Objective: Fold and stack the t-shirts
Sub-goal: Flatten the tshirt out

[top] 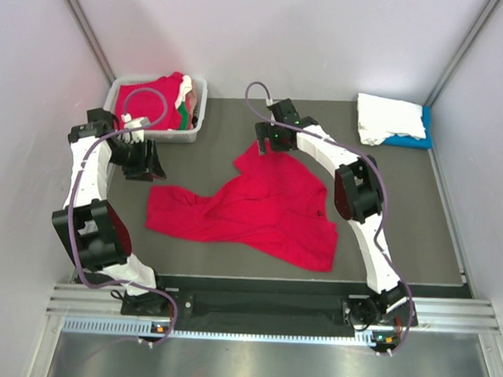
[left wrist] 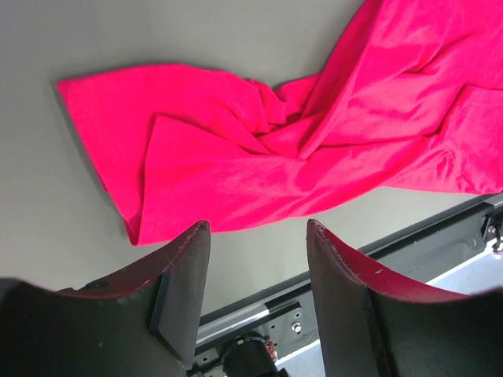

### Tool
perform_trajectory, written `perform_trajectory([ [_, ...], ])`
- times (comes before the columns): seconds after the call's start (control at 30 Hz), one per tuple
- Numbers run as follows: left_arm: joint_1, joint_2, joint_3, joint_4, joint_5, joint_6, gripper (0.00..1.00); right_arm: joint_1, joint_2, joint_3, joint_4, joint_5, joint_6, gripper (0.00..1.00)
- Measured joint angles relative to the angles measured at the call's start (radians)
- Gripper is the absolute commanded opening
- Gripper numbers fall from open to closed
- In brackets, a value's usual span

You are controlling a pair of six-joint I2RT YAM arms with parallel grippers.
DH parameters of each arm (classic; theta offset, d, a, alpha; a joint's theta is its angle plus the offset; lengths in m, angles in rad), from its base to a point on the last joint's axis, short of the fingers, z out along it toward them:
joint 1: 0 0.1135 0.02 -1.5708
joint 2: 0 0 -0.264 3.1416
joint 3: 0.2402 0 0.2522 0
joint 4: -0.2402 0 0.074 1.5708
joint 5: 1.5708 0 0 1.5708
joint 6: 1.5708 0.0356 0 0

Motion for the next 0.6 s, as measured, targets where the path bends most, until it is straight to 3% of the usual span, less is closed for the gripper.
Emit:
perform_trajectory([
  [0.2,0.000,0.000,-0.031,0.003,0.008,0.000,0.57,-0.003,0.106,0.140,-0.040,-0.021,-0.011,0.93],
  [0.37,0.000,0.000,-0.031,0.003,0.015,0.000,0.57,-0.013,0.108,0.143,-0.051,-0.045,-0.011,0.92],
  [0.47,0.000,0.000,-0.032,0.004,0.020,0.000,0.57,-0.019,0.108,0.142,-0.051,-0.055,-0.011,0.84],
  [0.6,0.000,0.000,-0.038,0.007,0.024,0.000,0.57,-0.031,0.108,0.141,-0.051,-0.067,-0.011,0.85],
])
